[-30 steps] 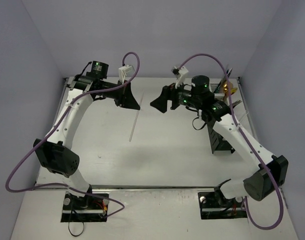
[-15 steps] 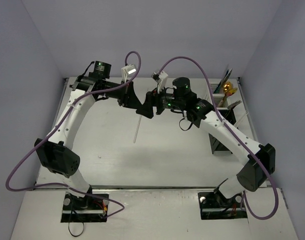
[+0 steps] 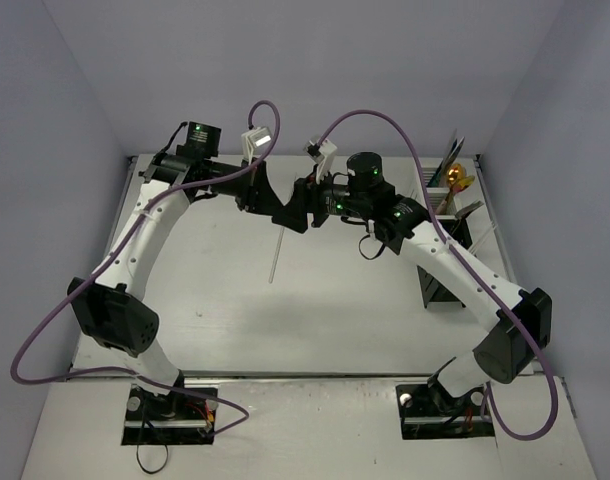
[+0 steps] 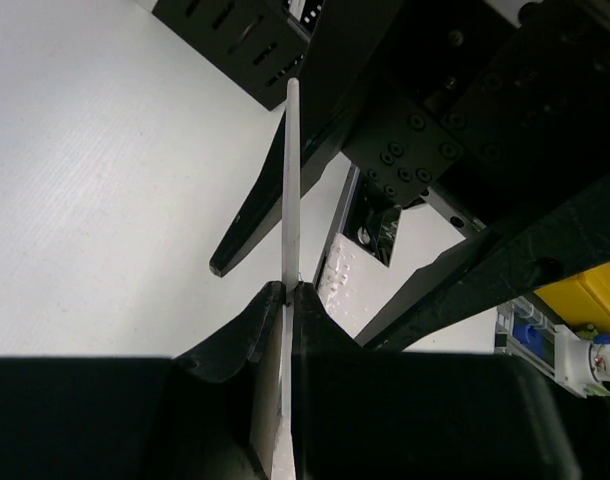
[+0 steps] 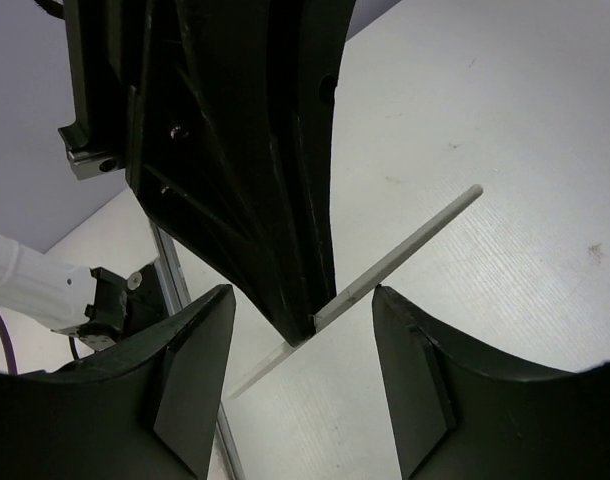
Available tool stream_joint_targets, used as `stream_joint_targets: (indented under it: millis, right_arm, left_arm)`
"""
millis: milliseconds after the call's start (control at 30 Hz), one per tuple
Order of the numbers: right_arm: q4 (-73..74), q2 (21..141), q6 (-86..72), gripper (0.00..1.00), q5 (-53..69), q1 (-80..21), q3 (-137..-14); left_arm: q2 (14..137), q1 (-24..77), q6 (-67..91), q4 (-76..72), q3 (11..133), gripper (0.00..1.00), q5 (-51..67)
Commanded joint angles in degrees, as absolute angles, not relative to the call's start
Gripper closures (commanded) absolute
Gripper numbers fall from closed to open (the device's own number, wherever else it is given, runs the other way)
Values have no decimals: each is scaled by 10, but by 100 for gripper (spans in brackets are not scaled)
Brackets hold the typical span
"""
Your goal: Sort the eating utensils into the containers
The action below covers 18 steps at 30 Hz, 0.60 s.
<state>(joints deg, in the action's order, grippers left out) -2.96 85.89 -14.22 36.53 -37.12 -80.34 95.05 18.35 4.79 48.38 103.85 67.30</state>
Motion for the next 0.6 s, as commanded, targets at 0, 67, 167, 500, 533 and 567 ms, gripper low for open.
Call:
stream_joint_targets:
  millis: [0,67,167,500,533,567]
  right_arm:
    - [-83,844,-161,45,382,-370,-805]
    - [-85,845,-165,45,384,-370,-802]
    - [-88,844,-165,54,386,-370,-802]
    - [-89,824,-156,100,378,-366,-794]
    - [-88,819,-156,100,376,-361,-788]
    - [-88,813,-156,100,372,-354,-781]
  left_arm:
    - [886,182,133,350,1015,100,701]
    - [866,177,194,235,980,100,706]
    - [851,169,330,78,921,100,717]
    - [865,163,198,237,967,20,663]
    - [862,161,171,257,973,13,640]
    - [857,157,150,271,977,9,618]
